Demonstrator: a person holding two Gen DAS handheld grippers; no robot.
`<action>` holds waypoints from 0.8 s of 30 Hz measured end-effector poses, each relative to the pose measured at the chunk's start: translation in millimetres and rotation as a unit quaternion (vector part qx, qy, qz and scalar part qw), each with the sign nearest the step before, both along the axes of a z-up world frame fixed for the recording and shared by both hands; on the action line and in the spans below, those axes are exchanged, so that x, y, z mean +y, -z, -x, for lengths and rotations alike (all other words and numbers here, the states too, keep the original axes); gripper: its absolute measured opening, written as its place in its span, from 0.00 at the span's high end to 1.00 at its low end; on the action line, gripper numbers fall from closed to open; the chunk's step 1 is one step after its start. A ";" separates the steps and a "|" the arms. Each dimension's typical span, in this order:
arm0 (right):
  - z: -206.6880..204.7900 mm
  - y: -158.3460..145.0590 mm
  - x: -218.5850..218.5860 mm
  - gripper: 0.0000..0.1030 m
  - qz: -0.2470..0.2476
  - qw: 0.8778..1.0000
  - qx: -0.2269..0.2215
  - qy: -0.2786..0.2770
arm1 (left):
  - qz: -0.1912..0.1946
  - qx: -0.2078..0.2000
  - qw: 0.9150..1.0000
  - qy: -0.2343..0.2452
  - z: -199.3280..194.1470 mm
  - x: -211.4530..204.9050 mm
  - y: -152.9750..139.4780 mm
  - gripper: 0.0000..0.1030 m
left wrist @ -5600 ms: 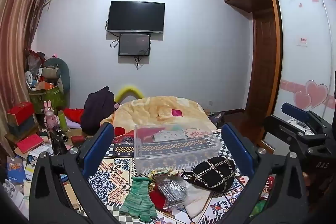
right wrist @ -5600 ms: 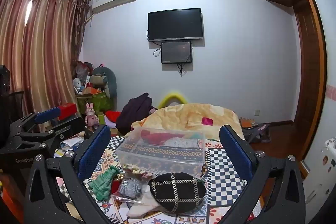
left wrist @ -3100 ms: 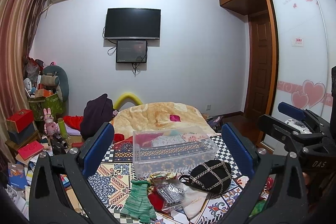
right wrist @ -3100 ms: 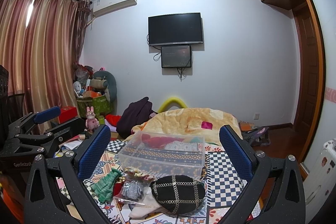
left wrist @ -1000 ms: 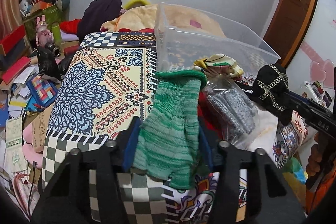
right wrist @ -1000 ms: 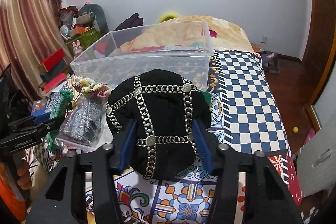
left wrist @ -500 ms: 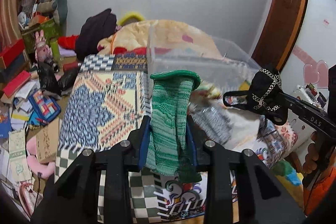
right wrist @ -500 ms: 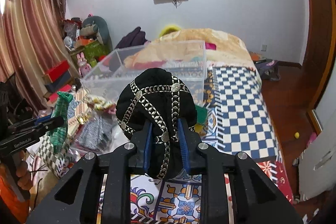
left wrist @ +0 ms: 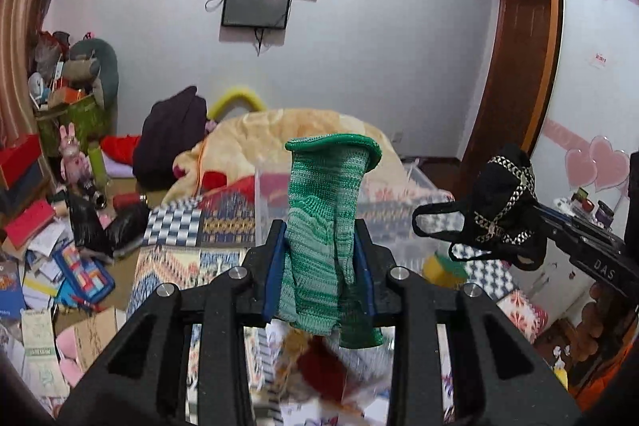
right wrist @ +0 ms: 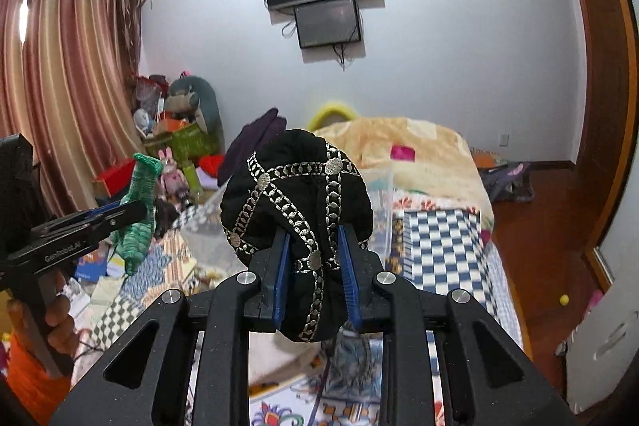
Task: Organize soft objects
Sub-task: 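Carry the glove and cap into the clear box and open both tools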
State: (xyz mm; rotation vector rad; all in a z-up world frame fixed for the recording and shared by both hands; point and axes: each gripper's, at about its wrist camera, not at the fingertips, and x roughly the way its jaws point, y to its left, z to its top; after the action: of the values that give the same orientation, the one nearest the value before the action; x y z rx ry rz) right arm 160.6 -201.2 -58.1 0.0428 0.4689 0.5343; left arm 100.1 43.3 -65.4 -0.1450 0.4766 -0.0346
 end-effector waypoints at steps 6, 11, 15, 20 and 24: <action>-12.4 -3.7 7.1 0.79 -0.001 1.000 -0.014 0.006 | -0.012 -0.012 1.000 -0.005 -26.4 -2.2 -11.8 0.69; -29.7 -4.2 14.9 0.79 -0.005 1.000 -0.017 0.007 | -0.019 -0.010 1.000 -0.009 -52.4 -1.3 -12.7 0.69; -43.6 -1.3 22.0 0.79 -0.003 1.000 -0.011 0.008 | -0.017 0.001 1.000 -0.001 -76.6 -2.7 -4.6 0.69; -57.7 8.9 34.6 0.79 0.012 1.000 0.007 0.006 | -0.028 0.043 0.999 0.003 -107.8 -8.5 15.6 0.69; -70.3 21.9 40.7 0.79 0.022 0.999 0.032 0.001 | -0.025 0.083 0.996 0.004 -130.6 -8.4 33.7 0.69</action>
State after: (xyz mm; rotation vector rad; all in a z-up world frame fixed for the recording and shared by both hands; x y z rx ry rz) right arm 230.9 -160.5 -80.0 0.0183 0.5424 0.5223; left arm 230.7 34.9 -99.1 -0.0970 0.6436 -0.0185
